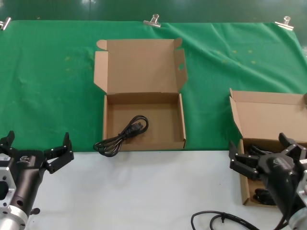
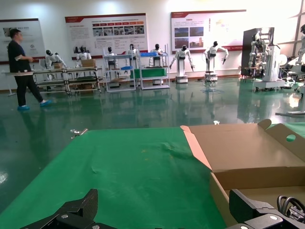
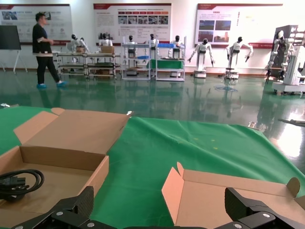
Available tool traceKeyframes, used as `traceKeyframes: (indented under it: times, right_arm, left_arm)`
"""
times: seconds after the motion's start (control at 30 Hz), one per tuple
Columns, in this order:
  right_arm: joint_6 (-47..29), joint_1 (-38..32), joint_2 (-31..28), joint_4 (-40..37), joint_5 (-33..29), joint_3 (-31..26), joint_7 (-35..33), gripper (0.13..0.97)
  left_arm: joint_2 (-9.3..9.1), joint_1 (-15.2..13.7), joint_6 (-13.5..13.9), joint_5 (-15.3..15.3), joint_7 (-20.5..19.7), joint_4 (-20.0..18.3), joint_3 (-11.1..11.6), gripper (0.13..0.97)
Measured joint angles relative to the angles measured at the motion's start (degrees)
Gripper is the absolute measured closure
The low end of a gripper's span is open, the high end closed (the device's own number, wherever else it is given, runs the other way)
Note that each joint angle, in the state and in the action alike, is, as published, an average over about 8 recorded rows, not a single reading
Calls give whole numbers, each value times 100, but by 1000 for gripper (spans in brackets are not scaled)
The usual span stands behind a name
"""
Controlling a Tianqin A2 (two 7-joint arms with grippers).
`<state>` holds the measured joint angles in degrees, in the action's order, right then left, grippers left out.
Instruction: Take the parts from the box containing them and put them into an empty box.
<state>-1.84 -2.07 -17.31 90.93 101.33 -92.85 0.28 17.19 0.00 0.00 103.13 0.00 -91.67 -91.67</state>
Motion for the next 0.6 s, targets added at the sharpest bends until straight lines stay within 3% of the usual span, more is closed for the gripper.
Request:
traceKeyframes:
  times: [0.6]
  right_arm:
    - [0,0,0,0,0,0,0,129]
  left_arm:
    - [0,0,0,0,0,0,0,132]
